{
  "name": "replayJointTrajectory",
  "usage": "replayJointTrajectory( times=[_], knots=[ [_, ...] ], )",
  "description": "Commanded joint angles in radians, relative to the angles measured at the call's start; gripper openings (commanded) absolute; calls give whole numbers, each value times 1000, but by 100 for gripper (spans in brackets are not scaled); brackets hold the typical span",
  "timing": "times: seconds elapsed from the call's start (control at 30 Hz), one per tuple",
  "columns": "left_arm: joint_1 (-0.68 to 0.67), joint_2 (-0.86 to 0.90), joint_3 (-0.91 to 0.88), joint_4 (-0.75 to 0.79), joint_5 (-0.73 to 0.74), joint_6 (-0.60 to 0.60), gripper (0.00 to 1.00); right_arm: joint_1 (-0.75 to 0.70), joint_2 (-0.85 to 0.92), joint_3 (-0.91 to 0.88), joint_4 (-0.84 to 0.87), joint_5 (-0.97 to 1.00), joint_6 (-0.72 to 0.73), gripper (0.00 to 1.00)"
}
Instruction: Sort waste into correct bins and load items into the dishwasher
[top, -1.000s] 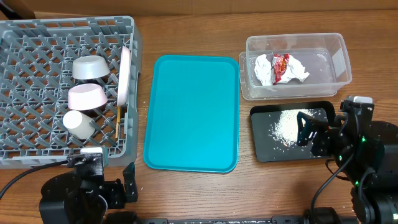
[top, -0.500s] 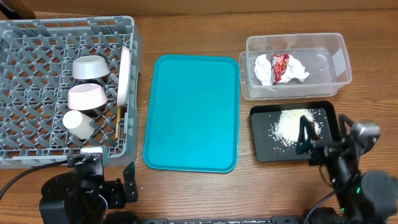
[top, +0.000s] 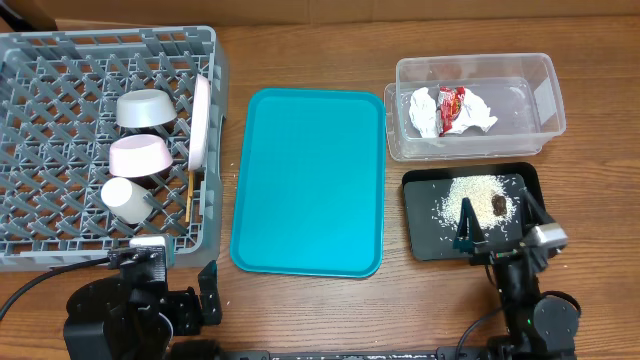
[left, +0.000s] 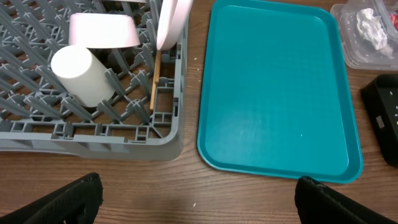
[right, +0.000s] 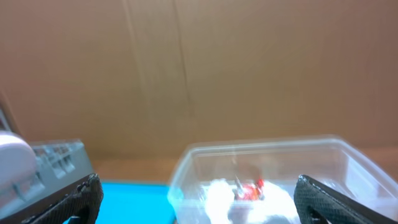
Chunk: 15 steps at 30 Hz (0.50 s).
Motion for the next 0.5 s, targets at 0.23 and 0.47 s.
replayJointTrajectory(
  times=[0.23, 0.47],
  knots=[
    [-1, -8, -1, 1, 11, -18, 100, -19, -11, -10, -173, 23, -55, 100],
    [-1, -8, -1, 1, 11, -18, 100, -19, -10, -10, -173, 23, -55, 100]
  ],
)
